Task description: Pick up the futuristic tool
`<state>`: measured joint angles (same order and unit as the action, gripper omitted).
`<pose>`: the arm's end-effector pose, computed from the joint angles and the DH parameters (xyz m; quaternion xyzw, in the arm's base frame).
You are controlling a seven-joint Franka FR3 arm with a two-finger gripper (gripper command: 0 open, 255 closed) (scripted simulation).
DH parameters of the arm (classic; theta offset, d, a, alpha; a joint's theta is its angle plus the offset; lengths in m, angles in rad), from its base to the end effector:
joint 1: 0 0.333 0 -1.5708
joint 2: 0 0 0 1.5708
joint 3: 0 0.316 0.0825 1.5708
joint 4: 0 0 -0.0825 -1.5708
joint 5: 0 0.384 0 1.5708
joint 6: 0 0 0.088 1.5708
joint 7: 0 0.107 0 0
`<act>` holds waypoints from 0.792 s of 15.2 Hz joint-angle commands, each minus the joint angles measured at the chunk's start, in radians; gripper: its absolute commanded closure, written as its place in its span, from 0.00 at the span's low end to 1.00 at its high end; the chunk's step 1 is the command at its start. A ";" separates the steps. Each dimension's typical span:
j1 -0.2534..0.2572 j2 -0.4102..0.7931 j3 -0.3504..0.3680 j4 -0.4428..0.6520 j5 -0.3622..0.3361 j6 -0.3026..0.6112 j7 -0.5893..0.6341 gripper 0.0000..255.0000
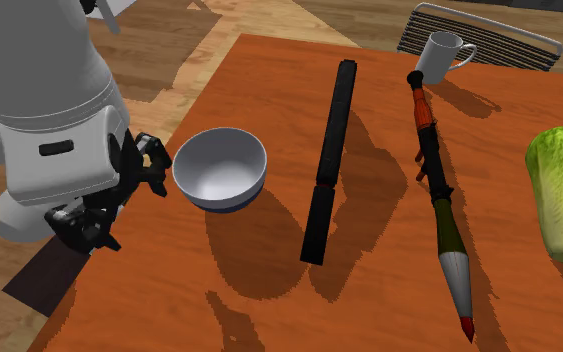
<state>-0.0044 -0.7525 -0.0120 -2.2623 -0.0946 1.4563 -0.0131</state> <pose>0.3044 -0.0173 0.6147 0.9987 -0.0041 -0.0273 0.0426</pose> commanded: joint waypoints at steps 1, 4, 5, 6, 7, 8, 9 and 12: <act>0.000 0.000 0.000 0.000 0.000 0.000 0.000 0.00; -0.021 0.025 0.088 0.027 0.068 -0.014 0.189 0.00; -0.029 0.038 0.116 0.040 0.090 -0.017 0.252 0.00; -0.037 0.053 0.145 0.055 0.111 -0.019 0.315 0.00; -0.045 0.071 0.173 0.072 0.132 -0.021 0.378 0.00; -0.054 0.090 0.201 0.091 0.151 -0.021 0.441 0.00; -0.063 0.111 0.228 0.111 0.168 -0.021 0.504 0.00; -0.094 0.186 0.308 0.184 0.212 -0.018 0.694 0.00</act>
<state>-0.0864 -0.5994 0.2684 -2.1081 0.1037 1.4348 0.6082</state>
